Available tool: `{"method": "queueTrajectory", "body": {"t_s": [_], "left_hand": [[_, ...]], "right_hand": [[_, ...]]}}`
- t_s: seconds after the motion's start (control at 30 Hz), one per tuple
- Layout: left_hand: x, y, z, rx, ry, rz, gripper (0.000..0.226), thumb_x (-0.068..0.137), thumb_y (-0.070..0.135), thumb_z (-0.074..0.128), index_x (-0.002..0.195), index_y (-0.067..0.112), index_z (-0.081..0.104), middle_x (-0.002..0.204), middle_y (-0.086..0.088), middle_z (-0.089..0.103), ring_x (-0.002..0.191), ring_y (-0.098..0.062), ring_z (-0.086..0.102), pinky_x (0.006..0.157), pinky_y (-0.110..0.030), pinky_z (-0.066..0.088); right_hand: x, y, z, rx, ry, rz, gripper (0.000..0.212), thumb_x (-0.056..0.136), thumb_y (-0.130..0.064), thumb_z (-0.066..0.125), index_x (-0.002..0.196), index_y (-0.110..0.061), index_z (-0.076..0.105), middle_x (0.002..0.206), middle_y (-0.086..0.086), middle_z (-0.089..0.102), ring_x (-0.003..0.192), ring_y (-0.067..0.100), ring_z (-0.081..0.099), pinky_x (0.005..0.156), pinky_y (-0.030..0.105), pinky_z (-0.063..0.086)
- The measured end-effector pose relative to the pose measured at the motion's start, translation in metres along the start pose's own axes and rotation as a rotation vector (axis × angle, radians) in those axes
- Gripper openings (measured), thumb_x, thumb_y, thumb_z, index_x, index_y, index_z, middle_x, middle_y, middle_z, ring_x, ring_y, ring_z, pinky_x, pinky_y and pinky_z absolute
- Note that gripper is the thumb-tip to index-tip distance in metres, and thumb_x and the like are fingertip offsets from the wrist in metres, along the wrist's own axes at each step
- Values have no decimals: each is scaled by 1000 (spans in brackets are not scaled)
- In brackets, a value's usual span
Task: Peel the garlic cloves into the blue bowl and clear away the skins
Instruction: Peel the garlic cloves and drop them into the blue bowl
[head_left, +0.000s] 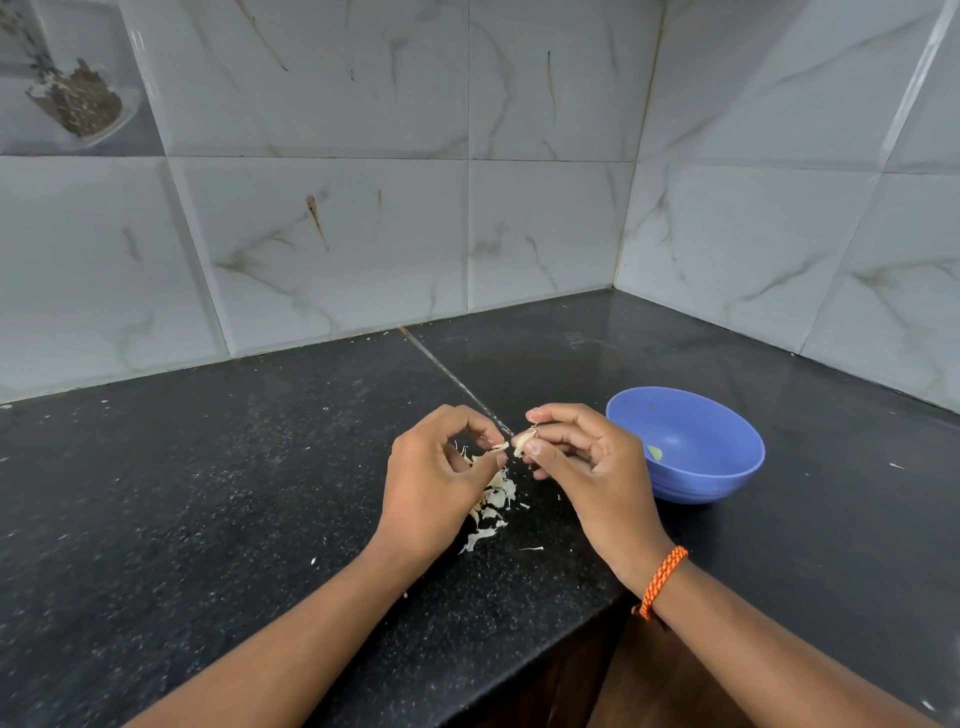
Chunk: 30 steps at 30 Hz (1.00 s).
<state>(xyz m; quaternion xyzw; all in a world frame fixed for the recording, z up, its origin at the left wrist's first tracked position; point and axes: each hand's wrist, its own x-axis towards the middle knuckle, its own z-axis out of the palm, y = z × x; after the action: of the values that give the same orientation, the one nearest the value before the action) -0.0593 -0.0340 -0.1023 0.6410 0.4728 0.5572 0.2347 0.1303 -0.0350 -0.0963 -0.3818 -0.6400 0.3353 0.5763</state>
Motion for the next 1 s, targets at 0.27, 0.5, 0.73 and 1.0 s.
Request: {"method": "queueTrajectory", "body": {"t_s": [0.27, 0.5, 0.73, 1.0], "left_hand": [[-1, -1, 0, 29, -3, 25, 16, 95, 28, 85, 82, 35, 79, 95, 11, 74, 59, -26, 67, 58, -53, 59], [1, -1, 0, 66, 6, 2, 26, 87, 17, 91, 81, 35, 73, 93, 11, 74, 56, -26, 66, 61, -47, 60], [-2, 5, -1, 52, -24, -30, 16, 90, 21, 89, 88, 33, 79, 81, 10, 78, 48, -20, 70, 53, -35, 57], [-5, 13, -3, 68, 14, -19, 26, 90, 43, 87, 76, 26, 73, 70, 5, 75, 45, -20, 69, 53, -34, 57]], "right_hand": [[0, -2, 1, 88, -20, 12, 15, 102, 3, 63, 110, -7, 72, 96, 9, 74, 87, 29, 79, 76, 38, 66], [1, 1, 3, 37, -27, -19, 27, 96, 5, 70, 114, -14, 80, 99, 6, 70, 89, 27, 77, 81, 31, 64], [-1, -1, 2, -53, -30, 3, 32, 91, -2, 79, 116, -21, 76, 98, -2, 73, 90, 21, 75, 81, 27, 63], [0, 2, 3, -9, -35, 69, 23, 100, -2, 68, 116, -15, 78, 98, 4, 78, 88, 23, 78, 80, 35, 66]]}}
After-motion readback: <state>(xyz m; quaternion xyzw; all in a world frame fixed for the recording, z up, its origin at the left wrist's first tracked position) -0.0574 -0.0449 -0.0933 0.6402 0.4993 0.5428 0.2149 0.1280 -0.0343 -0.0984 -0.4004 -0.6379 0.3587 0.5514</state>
